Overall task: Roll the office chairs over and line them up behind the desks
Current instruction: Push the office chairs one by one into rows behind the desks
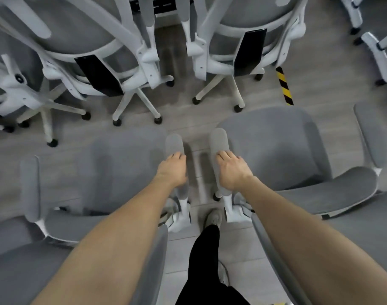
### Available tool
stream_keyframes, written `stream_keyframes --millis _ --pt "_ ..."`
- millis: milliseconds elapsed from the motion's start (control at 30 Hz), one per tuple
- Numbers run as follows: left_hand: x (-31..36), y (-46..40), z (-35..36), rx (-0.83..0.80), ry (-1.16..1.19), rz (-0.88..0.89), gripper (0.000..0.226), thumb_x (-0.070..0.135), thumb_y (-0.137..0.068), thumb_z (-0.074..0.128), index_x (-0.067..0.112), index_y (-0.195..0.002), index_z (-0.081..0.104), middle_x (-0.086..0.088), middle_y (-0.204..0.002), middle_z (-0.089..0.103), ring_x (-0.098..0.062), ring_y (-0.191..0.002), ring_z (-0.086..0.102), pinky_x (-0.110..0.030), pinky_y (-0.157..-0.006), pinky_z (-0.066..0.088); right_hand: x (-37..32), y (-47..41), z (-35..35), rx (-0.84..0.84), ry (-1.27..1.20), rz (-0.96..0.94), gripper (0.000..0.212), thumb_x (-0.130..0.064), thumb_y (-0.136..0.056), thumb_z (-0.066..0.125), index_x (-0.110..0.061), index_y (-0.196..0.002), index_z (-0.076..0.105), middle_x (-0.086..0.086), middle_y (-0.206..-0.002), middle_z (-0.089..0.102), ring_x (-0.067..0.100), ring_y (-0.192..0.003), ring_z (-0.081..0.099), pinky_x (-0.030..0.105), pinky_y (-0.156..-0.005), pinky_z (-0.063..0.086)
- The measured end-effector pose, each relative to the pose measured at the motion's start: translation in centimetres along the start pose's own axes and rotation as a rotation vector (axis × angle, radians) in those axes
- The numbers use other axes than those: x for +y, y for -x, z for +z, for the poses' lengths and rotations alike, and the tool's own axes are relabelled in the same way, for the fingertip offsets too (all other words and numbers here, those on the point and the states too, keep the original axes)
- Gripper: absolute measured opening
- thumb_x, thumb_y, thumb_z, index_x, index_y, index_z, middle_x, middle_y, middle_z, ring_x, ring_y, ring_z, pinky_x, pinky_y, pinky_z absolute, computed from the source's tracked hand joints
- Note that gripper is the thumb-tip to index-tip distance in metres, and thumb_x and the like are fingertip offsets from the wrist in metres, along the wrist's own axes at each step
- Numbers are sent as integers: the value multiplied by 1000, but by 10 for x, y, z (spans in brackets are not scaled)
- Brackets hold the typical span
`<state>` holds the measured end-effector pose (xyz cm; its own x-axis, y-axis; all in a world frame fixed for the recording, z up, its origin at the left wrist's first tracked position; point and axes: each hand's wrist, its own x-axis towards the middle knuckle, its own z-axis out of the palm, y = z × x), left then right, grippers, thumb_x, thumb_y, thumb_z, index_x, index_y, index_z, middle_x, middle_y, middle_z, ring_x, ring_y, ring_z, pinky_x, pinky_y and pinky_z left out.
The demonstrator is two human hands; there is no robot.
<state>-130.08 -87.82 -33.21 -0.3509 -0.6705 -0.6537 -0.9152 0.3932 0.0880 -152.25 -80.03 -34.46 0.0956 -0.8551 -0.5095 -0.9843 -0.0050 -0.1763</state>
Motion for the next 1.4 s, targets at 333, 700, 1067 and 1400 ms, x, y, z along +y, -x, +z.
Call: stream_keyframes --millis 333,700,1067,1400 --pt "-13 2 14 22 34 77 87 29 -85 89 12 -157 45 -1 -165 31 -26 -152 38 -47 -116 51 1 -5 8 10 -74 5 66 -16 -83 63 -11 -147 48 -1 -146 43 25 -134 46 46 -97 54" --pt "6 79 -57 116 -128 60 39 28 -97 66 20 -136 63 -7 -132 60 -32 -124 64 -45 -97 57 -36 55 -83 -89 104 56 37 -22 -99 60 -9 -133 62 13 -134 63 35 -124 62 47 -99 56" --pt "47 324 -84 510 -218 51 40 45 -101 62 24 -136 61 -4 -129 66 -32 -121 67 -45 -90 58 -109 266 -117 215 121 31 12 -18 -97 55 -13 -107 60 11 -117 66 35 -106 66 44 -85 57" --pt "3 547 33 864 -217 185 14 27 -92 69 17 -101 70 -3 -92 67 -30 -82 68 -37 -62 47 -221 409 -59 510 140 -192 14 -26 -100 54 -13 -103 60 7 -109 65 33 -104 63 41 -77 45"
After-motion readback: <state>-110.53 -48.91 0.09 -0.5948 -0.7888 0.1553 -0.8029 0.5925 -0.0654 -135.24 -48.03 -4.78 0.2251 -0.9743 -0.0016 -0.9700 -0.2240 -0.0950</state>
